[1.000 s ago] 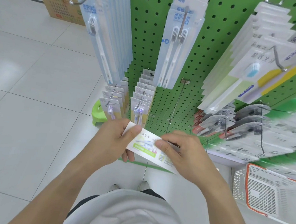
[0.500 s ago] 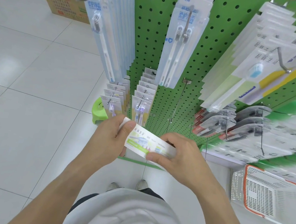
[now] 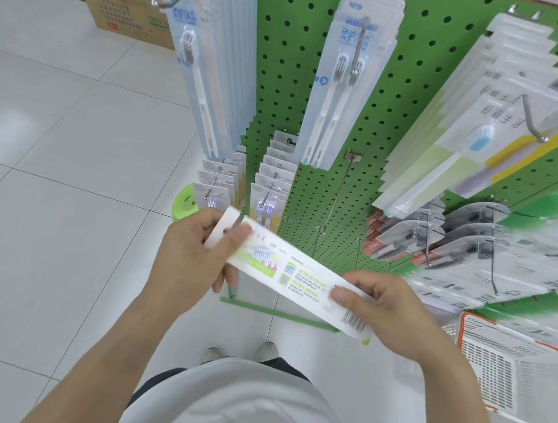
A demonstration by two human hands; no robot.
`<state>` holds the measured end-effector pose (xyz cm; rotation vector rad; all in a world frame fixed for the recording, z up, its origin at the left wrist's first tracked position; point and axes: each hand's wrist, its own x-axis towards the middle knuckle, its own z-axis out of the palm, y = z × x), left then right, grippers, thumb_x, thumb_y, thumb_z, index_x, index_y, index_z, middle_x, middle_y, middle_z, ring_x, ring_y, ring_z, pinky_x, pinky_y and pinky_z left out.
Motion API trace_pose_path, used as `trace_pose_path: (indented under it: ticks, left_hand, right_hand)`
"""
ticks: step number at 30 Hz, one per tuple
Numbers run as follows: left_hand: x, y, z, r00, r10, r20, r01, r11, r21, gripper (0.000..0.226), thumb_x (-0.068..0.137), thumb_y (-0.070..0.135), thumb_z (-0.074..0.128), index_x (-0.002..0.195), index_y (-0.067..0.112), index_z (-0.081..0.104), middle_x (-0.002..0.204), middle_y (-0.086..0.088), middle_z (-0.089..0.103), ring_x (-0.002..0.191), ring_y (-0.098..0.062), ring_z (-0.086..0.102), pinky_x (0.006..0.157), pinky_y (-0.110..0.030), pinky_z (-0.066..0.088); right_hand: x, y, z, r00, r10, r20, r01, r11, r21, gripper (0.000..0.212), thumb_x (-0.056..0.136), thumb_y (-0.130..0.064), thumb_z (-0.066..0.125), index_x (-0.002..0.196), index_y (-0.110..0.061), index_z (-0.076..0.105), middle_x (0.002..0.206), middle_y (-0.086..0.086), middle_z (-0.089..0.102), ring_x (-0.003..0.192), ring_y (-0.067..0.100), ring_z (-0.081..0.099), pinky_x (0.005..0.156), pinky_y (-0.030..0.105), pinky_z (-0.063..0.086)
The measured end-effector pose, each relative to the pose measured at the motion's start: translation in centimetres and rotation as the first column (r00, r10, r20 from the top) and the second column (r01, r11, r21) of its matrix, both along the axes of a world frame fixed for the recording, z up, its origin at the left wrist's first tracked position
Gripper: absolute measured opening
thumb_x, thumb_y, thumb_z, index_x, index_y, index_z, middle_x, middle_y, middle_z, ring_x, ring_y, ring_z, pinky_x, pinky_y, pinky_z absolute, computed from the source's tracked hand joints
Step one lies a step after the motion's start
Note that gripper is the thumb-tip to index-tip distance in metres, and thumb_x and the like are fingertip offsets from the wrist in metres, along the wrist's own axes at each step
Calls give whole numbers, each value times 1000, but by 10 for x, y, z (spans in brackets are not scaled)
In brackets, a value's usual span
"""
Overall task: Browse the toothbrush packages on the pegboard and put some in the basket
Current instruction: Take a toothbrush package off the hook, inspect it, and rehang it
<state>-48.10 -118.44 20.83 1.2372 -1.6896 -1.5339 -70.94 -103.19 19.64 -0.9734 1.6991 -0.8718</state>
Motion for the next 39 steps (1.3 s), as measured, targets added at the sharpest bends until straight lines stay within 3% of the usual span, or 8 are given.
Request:
trace_pose_path:
  ticks: [3,9,11,18,23,30,33,39]
  left_hand:
    - [-5,7,1,996,32,-85,-27,998,61,22,83,13,79,98,5,65,73,-8,75,49,-23,62,44,-27,48]
    - [-17,15,0,961,201,-187,-184,977,107,32,81,7,80,104,4,58,86,-8,75,52,-17,62,47,-24,49]
    - [-25,20,-1,956,225,-186,-208,972,105,29,85,10,77,105,7,57,84,-7,72,51,-17,63,42,-24,47]
    - [-44,41,-1,996,-57,76,65,991,-116,68,83,69,62,136,30,47,110,9,65,76,-7,67,72,-32,57]
    - [-48,37,2,987,-72,141,107,960,-260,21,98,41,52,109,26,61,97,3,65,81,-7,65,76,-38,55]
    - [-54,41,21,985,-174,-4,169,960,-223,27,95,35,58,82,11,58,70,-15,64,62,-27,56,61,-43,48]
    - [-62,36,29,968,-247,-47,233,951,-202,37,94,33,65,78,2,52,61,-20,46,55,-14,34,53,-34,33]
    - [-81,31,53,919,-370,-134,345,922,-177,5,91,22,74,95,25,75,85,6,79,79,-23,74,80,-45,59]
  right_hand:
    - [9,3,-3,994,-53,92,60,996,-72,16,91,-29,63,91,-27,79,85,-9,77,71,1,64,63,14,46]
    - [24,7,-8,998,12,54,-9,999,-49,31,87,-6,78,102,-34,77,99,-4,78,85,15,72,73,36,60]
    - [35,4,-11,999,12,-51,-13,1000,-25,40,85,-5,78,106,-39,73,94,-12,75,77,15,70,69,29,58]
    - [78,-6,-19,860,-137,-491,49,981,-188,31,78,-22,72,105,-34,62,85,-19,59,81,5,59,69,27,53]
    - [82,-3,-17,818,-187,-544,49,965,-259,31,75,-44,65,104,-41,54,94,-29,51,91,-12,52,71,16,43]
    - [66,4,-1,864,-387,-323,221,867,-446,32,73,-57,77,89,-40,56,100,-13,54,91,15,59,65,25,49]
    - [57,6,6,876,-415,-244,256,830,-495,17,85,-51,69,84,-38,58,96,-10,61,88,18,61,73,28,50]
    - [47,7,22,859,-512,19,433,706,-561,33,81,-26,83,96,-38,56,85,-1,69,70,16,64,71,25,51]
